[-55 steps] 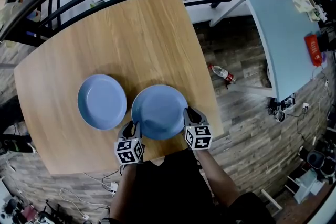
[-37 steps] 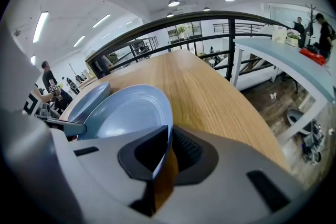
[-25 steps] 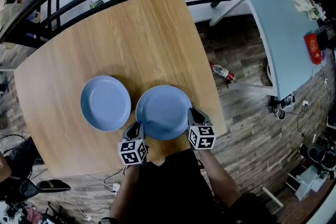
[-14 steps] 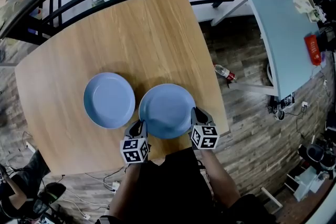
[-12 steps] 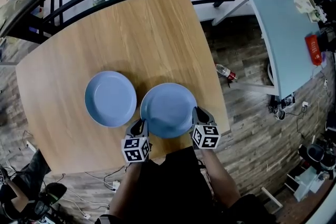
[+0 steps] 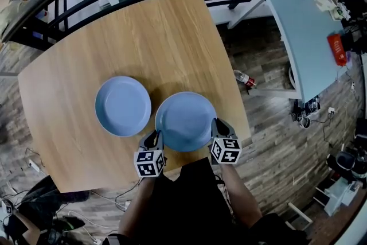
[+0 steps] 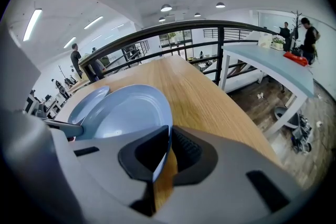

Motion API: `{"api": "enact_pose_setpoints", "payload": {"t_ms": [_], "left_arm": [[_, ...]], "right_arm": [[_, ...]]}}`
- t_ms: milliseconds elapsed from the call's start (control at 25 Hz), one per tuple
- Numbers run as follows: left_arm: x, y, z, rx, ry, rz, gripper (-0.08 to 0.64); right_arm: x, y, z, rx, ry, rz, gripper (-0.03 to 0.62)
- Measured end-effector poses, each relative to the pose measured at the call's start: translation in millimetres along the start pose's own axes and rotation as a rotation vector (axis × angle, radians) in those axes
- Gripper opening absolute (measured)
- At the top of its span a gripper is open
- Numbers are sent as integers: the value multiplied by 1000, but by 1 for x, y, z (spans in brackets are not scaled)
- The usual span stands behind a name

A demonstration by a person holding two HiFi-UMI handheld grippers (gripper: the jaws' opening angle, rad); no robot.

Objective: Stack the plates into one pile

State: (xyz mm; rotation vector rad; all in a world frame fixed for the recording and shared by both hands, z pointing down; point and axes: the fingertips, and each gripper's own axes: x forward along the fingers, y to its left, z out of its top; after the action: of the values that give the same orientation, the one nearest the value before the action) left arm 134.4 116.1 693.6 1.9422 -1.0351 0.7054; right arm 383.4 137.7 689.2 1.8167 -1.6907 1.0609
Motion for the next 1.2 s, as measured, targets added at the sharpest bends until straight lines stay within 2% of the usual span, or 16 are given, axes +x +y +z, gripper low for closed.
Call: {"api": "enact_pose_setpoints", "payload": {"t_ms": [440, 920, 1200], "left_arm": [[-24, -1, 6, 10, -28, -27, 69], [-65, 30, 3, -2, -70, -40, 67], [-99, 61, 1, -21, -112, -35, 66]], "right_arm": [[-21, 13, 5, 2, -29, -8, 41], [-41, 63, 7, -30, -66, -8, 41], [-47, 108, 7, -60, -87, 12, 41]]}}
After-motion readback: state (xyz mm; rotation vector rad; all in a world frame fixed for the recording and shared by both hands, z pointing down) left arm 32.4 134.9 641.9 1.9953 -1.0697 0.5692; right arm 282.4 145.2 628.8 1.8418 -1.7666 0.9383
